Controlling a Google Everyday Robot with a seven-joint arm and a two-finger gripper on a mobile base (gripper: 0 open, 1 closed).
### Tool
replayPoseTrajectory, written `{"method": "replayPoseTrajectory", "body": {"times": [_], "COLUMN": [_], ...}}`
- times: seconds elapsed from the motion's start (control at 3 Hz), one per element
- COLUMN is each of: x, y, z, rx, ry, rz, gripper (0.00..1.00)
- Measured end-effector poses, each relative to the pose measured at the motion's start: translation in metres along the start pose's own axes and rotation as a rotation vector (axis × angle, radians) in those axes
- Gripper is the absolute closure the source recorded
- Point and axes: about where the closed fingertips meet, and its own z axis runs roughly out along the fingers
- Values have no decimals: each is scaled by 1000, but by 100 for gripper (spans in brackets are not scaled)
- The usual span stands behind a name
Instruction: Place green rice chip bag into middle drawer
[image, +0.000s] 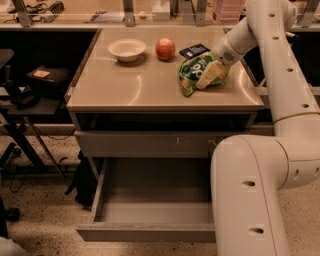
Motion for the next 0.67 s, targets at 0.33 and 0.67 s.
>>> {"method": "replayPoseTrajectory", "body": {"times": [0.33,0.67], "x": [0,-2], "y": [0,0], "z": [0,-3], "rx": [0,0], "ry": [0,0], "rz": [0,0], "gripper": [65,88]}}
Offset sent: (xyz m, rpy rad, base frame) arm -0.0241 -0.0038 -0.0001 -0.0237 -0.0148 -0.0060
